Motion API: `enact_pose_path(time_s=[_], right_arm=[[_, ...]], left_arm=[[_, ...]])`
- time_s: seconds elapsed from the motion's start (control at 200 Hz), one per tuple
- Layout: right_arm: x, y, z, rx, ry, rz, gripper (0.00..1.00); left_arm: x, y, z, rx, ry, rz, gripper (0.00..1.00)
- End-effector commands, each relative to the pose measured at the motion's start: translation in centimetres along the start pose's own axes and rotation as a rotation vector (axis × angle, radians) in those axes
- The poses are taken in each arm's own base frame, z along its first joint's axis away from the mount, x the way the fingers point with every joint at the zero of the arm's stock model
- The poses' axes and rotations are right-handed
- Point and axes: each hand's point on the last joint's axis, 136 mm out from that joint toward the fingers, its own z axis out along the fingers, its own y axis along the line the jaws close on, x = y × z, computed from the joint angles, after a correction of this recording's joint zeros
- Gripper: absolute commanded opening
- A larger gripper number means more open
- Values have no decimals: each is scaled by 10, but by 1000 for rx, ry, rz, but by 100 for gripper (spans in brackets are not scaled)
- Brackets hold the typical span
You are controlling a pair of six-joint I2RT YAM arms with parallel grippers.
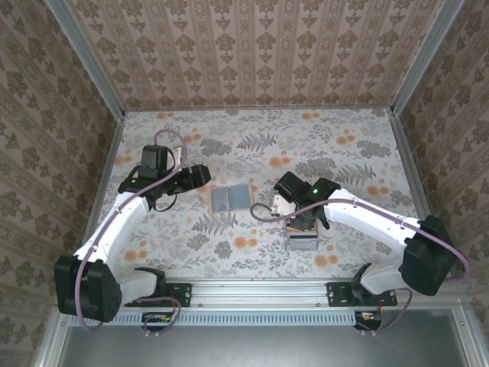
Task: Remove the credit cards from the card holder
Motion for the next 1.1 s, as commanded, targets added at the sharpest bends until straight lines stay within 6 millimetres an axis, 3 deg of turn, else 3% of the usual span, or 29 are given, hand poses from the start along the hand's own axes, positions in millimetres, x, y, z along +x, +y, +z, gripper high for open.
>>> enact_pose_path(time_s=[0.0, 0.155, 0.27, 0.37, 0.57, 0.785, 1.095], right_arm=[[-26, -24, -21, 69, -134, 243, 28], [-65, -38, -36, 25, -268, 544, 16], [-93, -45, -30, -36, -288, 768, 0], [-117, -43, -23, -123, -283, 889, 0], [-160, -37, 2, -330, -288, 1067, 0], [-174, -51, 46, -552, -333, 1364, 0], [-176, -43, 87, -537, -162, 1345, 0]], left_arm=[[6, 6, -1, -10, 4, -23, 73], [11, 10, 5, -11, 24, -51, 64], [16, 15, 9, -17, 41, -68, 56], [24, 18, 14, -21, 66, -79, 50], [38, 23, 25, -47, 112, -89, 48], [48, 24, 37, -59, 153, -101, 46], [60, 30, 61, -122, 219, -79, 43]])
